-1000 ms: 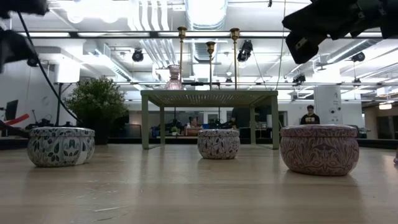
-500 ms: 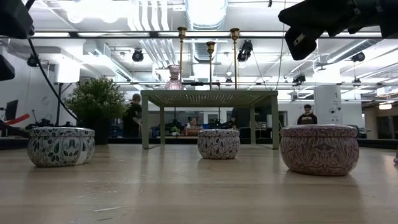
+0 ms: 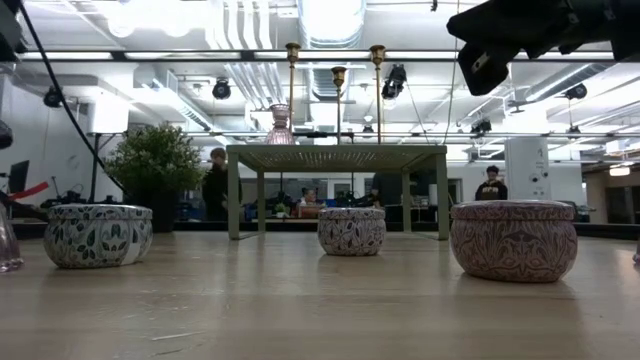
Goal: Stock candles and vases on shelf
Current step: Align the left pink glass vase with the other pink vase on the shelf
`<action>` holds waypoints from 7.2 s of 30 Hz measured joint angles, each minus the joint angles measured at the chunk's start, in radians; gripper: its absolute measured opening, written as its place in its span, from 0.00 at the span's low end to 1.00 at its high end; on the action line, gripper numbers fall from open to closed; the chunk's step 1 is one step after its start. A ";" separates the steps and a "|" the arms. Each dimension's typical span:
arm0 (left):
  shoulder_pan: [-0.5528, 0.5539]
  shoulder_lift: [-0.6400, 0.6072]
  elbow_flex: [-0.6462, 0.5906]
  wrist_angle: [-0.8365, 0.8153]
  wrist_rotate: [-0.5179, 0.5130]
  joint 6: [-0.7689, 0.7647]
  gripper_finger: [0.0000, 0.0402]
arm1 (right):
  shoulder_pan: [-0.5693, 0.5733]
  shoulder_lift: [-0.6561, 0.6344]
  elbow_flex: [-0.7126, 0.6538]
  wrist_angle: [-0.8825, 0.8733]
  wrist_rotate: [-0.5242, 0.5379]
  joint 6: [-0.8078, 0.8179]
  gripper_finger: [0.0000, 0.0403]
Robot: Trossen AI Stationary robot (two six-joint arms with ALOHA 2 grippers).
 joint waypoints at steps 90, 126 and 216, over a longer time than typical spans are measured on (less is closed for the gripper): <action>0.253 0.553 0.168 0.745 -0.399 0.606 0.34 | 0.001 0.000 -0.001 -0.006 0.017 0.026 0.02; 0.310 0.829 0.251 0.923 -0.414 0.689 0.34 | 0.001 0.000 -0.016 -0.006 0.017 0.040 0.02; 0.173 -0.219 -0.223 0.684 -0.325 0.890 0.02 | 0.127 1.012 0.642 0.107 0.125 -0.014 0.74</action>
